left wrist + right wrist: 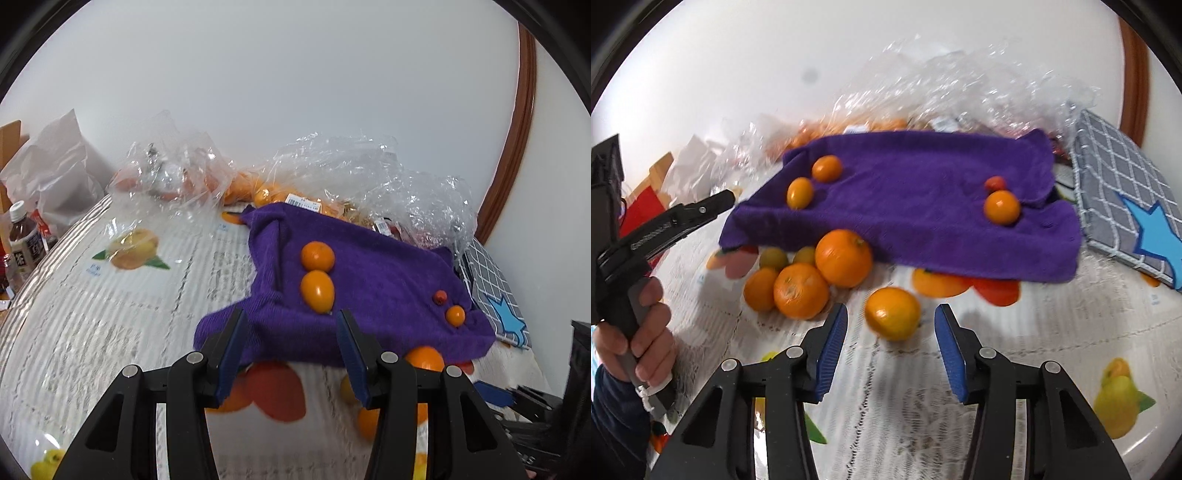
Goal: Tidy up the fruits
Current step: 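Grasp another orange with the right tool while the left tool grasps a greenish fruit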
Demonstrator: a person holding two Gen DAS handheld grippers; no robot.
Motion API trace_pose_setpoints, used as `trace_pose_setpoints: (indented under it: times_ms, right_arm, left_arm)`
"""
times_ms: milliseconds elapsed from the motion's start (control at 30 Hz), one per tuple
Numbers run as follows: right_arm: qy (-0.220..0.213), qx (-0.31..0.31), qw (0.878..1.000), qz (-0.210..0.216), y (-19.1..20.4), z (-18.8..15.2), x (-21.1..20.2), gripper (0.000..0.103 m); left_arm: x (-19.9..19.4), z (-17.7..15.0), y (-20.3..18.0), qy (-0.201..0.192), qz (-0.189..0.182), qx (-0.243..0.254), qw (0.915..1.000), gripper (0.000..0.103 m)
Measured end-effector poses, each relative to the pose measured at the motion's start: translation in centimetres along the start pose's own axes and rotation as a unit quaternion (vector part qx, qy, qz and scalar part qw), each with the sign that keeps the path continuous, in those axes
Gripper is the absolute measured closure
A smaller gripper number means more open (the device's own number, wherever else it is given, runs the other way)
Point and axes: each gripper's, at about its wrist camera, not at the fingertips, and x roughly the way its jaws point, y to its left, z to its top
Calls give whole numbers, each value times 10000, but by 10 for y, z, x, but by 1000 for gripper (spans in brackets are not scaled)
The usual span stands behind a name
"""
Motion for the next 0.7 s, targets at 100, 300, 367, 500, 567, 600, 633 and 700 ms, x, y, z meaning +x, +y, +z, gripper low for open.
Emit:
trace_pose_setpoints:
  times_ms: [100, 300, 367, 500, 567, 600, 633, 700]
  right_arm:
    - [158, -81, 9998, -100, 2, 0, 11, 55]
    - [154, -124, 9998, -88, -1, 0, 14, 68]
    - [58, -141, 9998, -152, -5, 0, 10, 68]
    - [-105, -94, 9992, -382, -23, -2, 2, 68]
    - [-111, 130, 9996, -233, -34, -2, 0, 67]
    - [-127, 256, 9995, -137, -40, -3, -1, 67]
    - [-147, 312, 9994, -69, -42, -2, -2, 67]
    - [-219, 355, 9991, 52, -44, -2, -4, 67]
  left_arm:
    - [-3, -4, 3, 86, -39, -27, 10000, 56]
    - [-2, -8, -1, 254, -167, 59, 9995, 56]
    - [2, -10, -5, 402, -348, 110, 9985, 56]
    - [13, -15, -15, 739, -659, 195, 9949, 56]
    - [19, -17, -21, 898, -734, 258, 9929, 56]
    - [23, -18, -24, 978, -752, 273, 9920, 56]
    - [25, -18, -26, 1036, -780, 268, 9912, 56]
    - [31, -19, -31, 1148, -821, 247, 9897, 60]
